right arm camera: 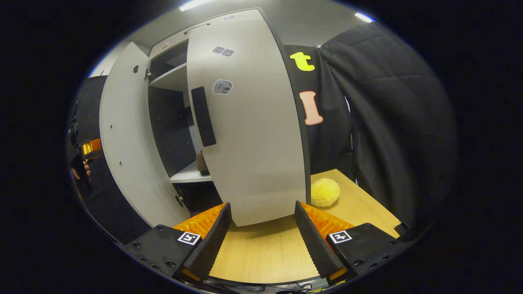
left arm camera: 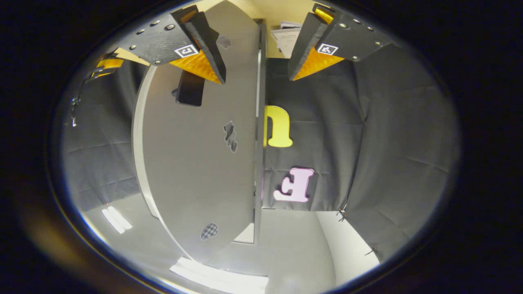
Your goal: Grab one shoe with the right hand and put it into the shoe cabinet, grab the other shoe with the left hand and put it into the shoe cabinet; then close the right door with the right hand and the left door with the left hand.
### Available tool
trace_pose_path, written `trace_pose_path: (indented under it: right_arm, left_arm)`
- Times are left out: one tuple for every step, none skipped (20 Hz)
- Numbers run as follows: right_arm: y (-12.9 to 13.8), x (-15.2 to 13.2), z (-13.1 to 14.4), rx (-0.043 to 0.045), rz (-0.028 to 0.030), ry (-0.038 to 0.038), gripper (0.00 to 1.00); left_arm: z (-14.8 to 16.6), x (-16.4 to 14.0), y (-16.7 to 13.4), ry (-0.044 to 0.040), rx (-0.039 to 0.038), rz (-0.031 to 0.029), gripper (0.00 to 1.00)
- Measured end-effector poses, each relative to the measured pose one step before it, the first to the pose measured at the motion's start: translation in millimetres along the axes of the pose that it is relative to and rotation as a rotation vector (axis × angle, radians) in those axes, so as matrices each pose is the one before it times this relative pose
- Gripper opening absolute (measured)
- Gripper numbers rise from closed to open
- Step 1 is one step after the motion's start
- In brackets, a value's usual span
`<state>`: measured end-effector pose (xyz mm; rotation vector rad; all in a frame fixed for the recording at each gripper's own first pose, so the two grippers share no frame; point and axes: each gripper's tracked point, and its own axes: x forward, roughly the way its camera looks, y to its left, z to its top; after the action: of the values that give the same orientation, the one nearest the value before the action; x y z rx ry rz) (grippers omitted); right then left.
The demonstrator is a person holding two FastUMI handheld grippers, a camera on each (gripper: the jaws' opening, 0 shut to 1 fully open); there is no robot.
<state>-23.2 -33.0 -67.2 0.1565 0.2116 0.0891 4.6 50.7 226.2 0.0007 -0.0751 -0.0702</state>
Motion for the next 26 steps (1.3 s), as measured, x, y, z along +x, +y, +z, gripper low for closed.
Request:
trace_pose_path:
  right_arm:
    - [-5.46,-0.55,1.56,0.00207,-0.00166,-0.00099,0.98]
    - [-6.07,-1.46,0.79,0.00190,-0.00149,0.00027,0.98]
    - [-6.29,-0.10,1.25,0.00032,-0.00193,0.00200,0.98]
    - [-6.98,-0.27,0.42,0.00030,-0.00138,0.00252,0.98]
    - [-6.12,1.32,2.15,0.00101,0.00111,0.00202,0.98]
    - [-6.09,1.25,1.28,0.00194,0.00458,0.00484,0.98]
    - [-5.69,1.14,1.97,0.00043,0.00749,0.00382,0.98]
    - [-6.67,1.00,2.62,-0.00284,0.00567,0.00384,0.98]
    - [-5.75,1.28,4.16,-0.00692,0.00487,0.00065,0.98]
    - [-6.18,1.19,6.30,-0.00868,0.00635,-0.00478,0.98]
    - [-5.24,1.21,7.80,-0.00983,0.00811,-0.00638,0.98]
    - [-5.07,0.65,7.02,-0.01254,0.00949,-0.01029,0.98]
    - [-5.55,1.83,7.50,-0.01358,0.00445,-0.01062,0.98]
    - [-5.71,1.93,5.82,-0.01211,0.00866,-0.00890,0.98]
    - [-3.55,3.12,4.95,-0.00946,0.01179,-0.00496,0.98]
    - [-5.41,2.12,2.77,-0.00896,0.00941,-0.00443,0.98]
    - [-6.26,3.35,2.55,-0.01224,-0.00088,-0.00585,0.98]
    - [-7.14,2.47,1.29,-0.01657,-0.00717,-0.00992,0.98]
    - [-7.40,3.00,0.97,-0.01818,-0.01225,-0.01058,0.98]
    - [-8.86,2.74,0.84,-0.01269,-0.02175,-0.01415,0.98]
    - [-5.24,4.41,2.35,-0.00375,-0.01458,-0.01237,0.98]
    - [0.13,3.15,0.25,0.00678,0.00024,0.00120,0.98]
    - [4.09,4.19,1.92,0.00886,0.01651,0.00348,0.98]
    - [3.71,2.60,2.84,0.00480,0.01703,-0.00294,0.98]
    - [3.36,3.77,4.60,0.00148,0.00676,-0.01146,0.98]
    - [2.49,3.08,4.72,-0.00092,0.00145,-0.01282,0.98]
  left_arm:
    - [0.17,4.66,5.76,-0.00563,-0.01245,0.01550,0.88]
    - [1.21,0.45,-2.90,-0.01192,-0.00783,0.01628,0.95]
    - [0.89,2.49,-2.31,-0.00802,-0.00117,0.01710,0.95]
    - [1.96,0.90,-3.97,-0.00619,0.00528,0.01567,0.88]
    - [-1.24,2.65,-6.49,-0.00149,0.01198,0.01244,0.88]
    - [-0.62,1.64,-6.73,-0.00216,0.01347,0.00845,0.88]
    - [-1.33,2.39,-8.64,-0.00222,0.00882,0.00338,0.95]
    - [-2.72,1.96,-10.24,0.00321,-0.00144,-0.00122,0.95]
    - [-2.81,3.10,-11.66,0.00747,-0.01426,0.00185,0.88]
    - [-2.84,2.11,-9.43,0.00545,-0.02057,0.01748,0.96]
    - [-3.79,1.08,-6.03,0.00018,-0.01437,0.03653,0.95]
    - [-3.05,-1.04,-4.44,0.00077,-0.01276,0.02911,0.95]
    - [-1.58,-0.70,-5.80,0.00109,-0.01351,0.01963,0.95]
    - [0.24,-3.62,-3.23,-0.00487,-0.00700,0.01809,0.96]
    - [0.65,-3.86,-1.16,-0.01236,-0.00061,0.02316,0.95]
    - [0.12,-4.56,0.97,-0.00817,0.00215,0.01797,0.95]
    - [-0.31,-1.72,0.73,-0.00331,0.00015,0.01718,0.95]
    - [-1.22,-2.71,1.01,0.00330,0.00108,0.01883,0.95]
    - [-0.64,-1.87,1.38,0.00225,0.00198,0.02312,0.95]
    - [2.13,-4.60,2.39,-0.00332,-0.00285,0.02171,0.95]
    - [2.82,-3.79,1.25,-0.00062,-0.01532,0.01860,0.95]
    - [1.07,-3.62,2.10,0.00702,-0.02544,0.00732,0.89]
    - [-3.03,-1.15,1.78,0.00832,-0.02817,-0.01648,0.89]
    - [0.19,0.68,-4.64,-0.00567,-0.02629,-0.04764,0.96]
    - [1.45,-1.42,-1.79,-0.01424,-0.01868,-0.02770,0.89]
    - [7.14,-2.71,1.58,-0.01936,-0.00470,-0.00077,0.89]
